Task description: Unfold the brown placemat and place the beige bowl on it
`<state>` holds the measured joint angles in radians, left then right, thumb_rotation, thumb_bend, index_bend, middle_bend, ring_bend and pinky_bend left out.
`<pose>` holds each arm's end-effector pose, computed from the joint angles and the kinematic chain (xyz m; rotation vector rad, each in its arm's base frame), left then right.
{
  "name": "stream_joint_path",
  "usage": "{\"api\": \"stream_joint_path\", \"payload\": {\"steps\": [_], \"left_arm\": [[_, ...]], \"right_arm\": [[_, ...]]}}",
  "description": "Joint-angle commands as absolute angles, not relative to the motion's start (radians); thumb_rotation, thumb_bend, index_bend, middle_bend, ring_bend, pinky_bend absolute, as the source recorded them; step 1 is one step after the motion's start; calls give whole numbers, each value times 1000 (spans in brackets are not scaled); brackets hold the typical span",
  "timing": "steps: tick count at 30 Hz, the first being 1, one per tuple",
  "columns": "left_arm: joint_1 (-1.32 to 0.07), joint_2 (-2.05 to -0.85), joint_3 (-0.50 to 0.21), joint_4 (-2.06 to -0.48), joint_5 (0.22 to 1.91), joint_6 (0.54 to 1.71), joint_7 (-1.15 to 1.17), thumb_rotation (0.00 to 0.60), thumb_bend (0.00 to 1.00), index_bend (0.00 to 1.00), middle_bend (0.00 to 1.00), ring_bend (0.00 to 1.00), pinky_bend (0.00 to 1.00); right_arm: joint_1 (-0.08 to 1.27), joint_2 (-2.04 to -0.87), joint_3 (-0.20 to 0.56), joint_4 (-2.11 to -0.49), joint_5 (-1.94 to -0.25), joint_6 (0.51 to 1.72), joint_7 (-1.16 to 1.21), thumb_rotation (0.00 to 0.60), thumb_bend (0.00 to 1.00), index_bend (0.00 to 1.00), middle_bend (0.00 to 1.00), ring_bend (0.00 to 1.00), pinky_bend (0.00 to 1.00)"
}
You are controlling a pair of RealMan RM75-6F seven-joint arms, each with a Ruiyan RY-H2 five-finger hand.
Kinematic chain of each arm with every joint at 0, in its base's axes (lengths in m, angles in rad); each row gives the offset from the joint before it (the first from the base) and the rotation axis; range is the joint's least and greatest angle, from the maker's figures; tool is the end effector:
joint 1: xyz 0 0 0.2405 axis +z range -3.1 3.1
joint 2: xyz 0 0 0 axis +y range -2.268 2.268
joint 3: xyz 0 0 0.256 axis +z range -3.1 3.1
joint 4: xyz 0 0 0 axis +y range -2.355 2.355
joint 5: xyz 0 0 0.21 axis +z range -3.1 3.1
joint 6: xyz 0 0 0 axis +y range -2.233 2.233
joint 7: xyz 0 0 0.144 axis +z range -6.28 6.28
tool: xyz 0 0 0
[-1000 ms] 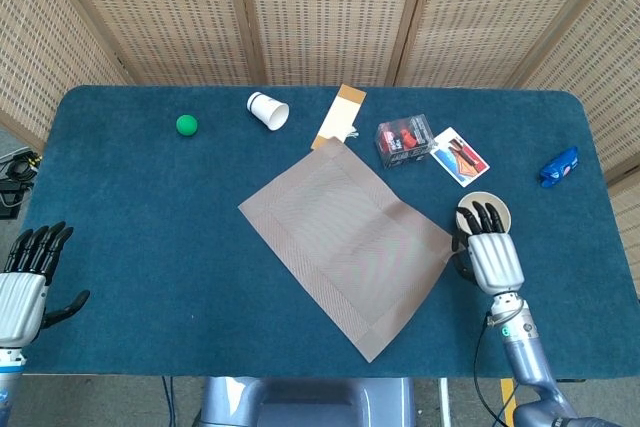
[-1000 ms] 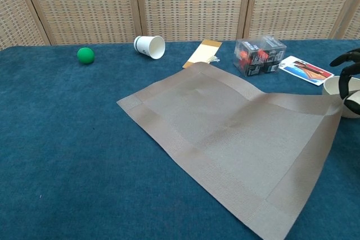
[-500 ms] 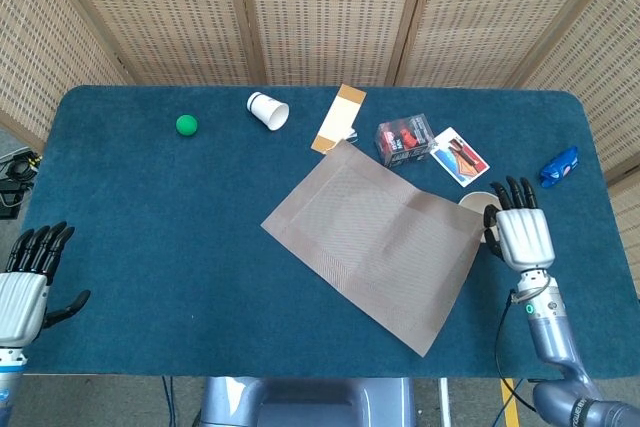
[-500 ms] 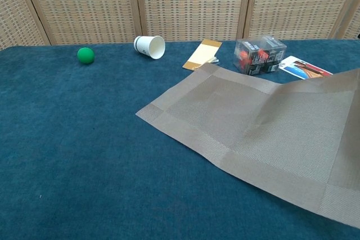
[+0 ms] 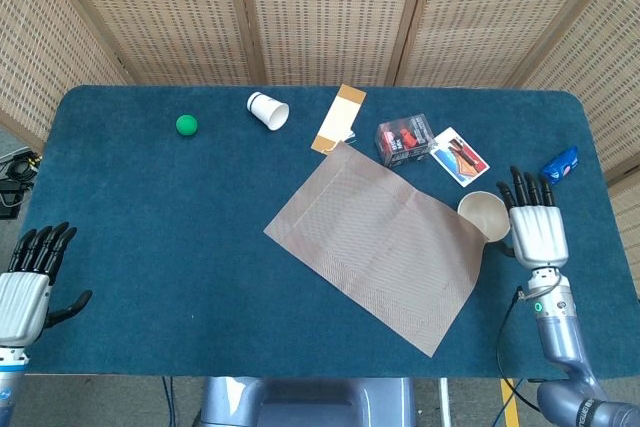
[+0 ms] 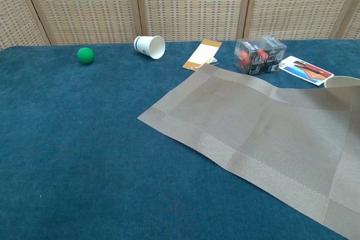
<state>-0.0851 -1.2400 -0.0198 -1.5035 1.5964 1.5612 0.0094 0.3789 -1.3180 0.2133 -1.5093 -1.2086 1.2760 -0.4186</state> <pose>-0.3060 0.1747 0.1301 -1.4366 -0.8336 -0.9881 -0.2721 -0.3005 0.1120 1.4318 -0.7168 0.7398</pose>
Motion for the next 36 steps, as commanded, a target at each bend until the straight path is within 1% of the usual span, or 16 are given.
{"api": "stream_joint_path", "payload": {"steps": [1, 4, 9, 16, 17, 19, 22, 27, 29, 32, 36], "left_arm": [[-88, -1241, -20, -1503, 1596, 1558, 10, 600, 234, 0, 0, 0, 0], [-91, -1243, -23, -1503, 1595, 1554, 15, 600, 235, 0, 0, 0, 0], [-96, -1246, -26, -1502, 1592, 1548, 23, 600, 234, 0, 0, 0, 0], [-121, -1244, -26, -1527, 1596, 1510, 50, 600, 227, 0, 0, 0, 0], [-129, -1241, -28, -1537, 1599, 1502, 56, 600, 220, 0, 0, 0, 0], [-142, -1240, -35, -1551, 1601, 1490, 74, 600, 175, 0, 0, 0, 0], [-174, -1245, -58, -1581, 1593, 1461, 123, 600, 106, 0, 0, 0, 0], [-253, -1267, -105, -1626, 1577, 1383, 209, 600, 54, 0, 0, 0, 0], [-307, -1287, -140, -1644, 1557, 1329, 266, 600, 51, 0, 0, 0, 0], [-357, -1310, -168, -1653, 1534, 1277, 323, 600, 51, 0, 0, 0, 0], [-456, -1377, -217, -1654, 1470, 1175, 451, 600, 52, 0, 0, 0, 0]], "right_arm": [[310, -1276, 190, -1612, -1253, 1348, -311, 600, 159, 104, 0, 0, 0], [258, -1249, 158, -1645, -1326, 1418, -224, 600, 141, 75, 0, 0, 0], [199, -1238, 129, -1626, -1380, 1490, -110, 600, 111, 44, 0, 0, 0], [144, -1237, 106, -1540, -1412, 1536, 15, 600, 104, 37, 0, 0, 0], [140, -1239, 105, -1526, -1418, 1539, 39, 600, 104, 37, 0, 0, 0], [137, -1244, 105, -1506, -1426, 1541, 73, 600, 104, 40, 0, 0, 0], [135, -1235, 102, -1498, -1435, 1530, 112, 600, 104, 46, 0, 0, 0], [137, -1228, 115, -1473, -1446, 1534, 145, 600, 103, 68, 0, 0, 0], [135, -1218, 123, -1472, -1443, 1533, 175, 600, 103, 69, 0, 0, 0], [131, -1209, 128, -1475, -1443, 1538, 193, 600, 103, 69, 0, 0, 0], [119, -1188, 134, -1491, -1440, 1546, 227, 600, 103, 69, 0, 0, 0]]}}
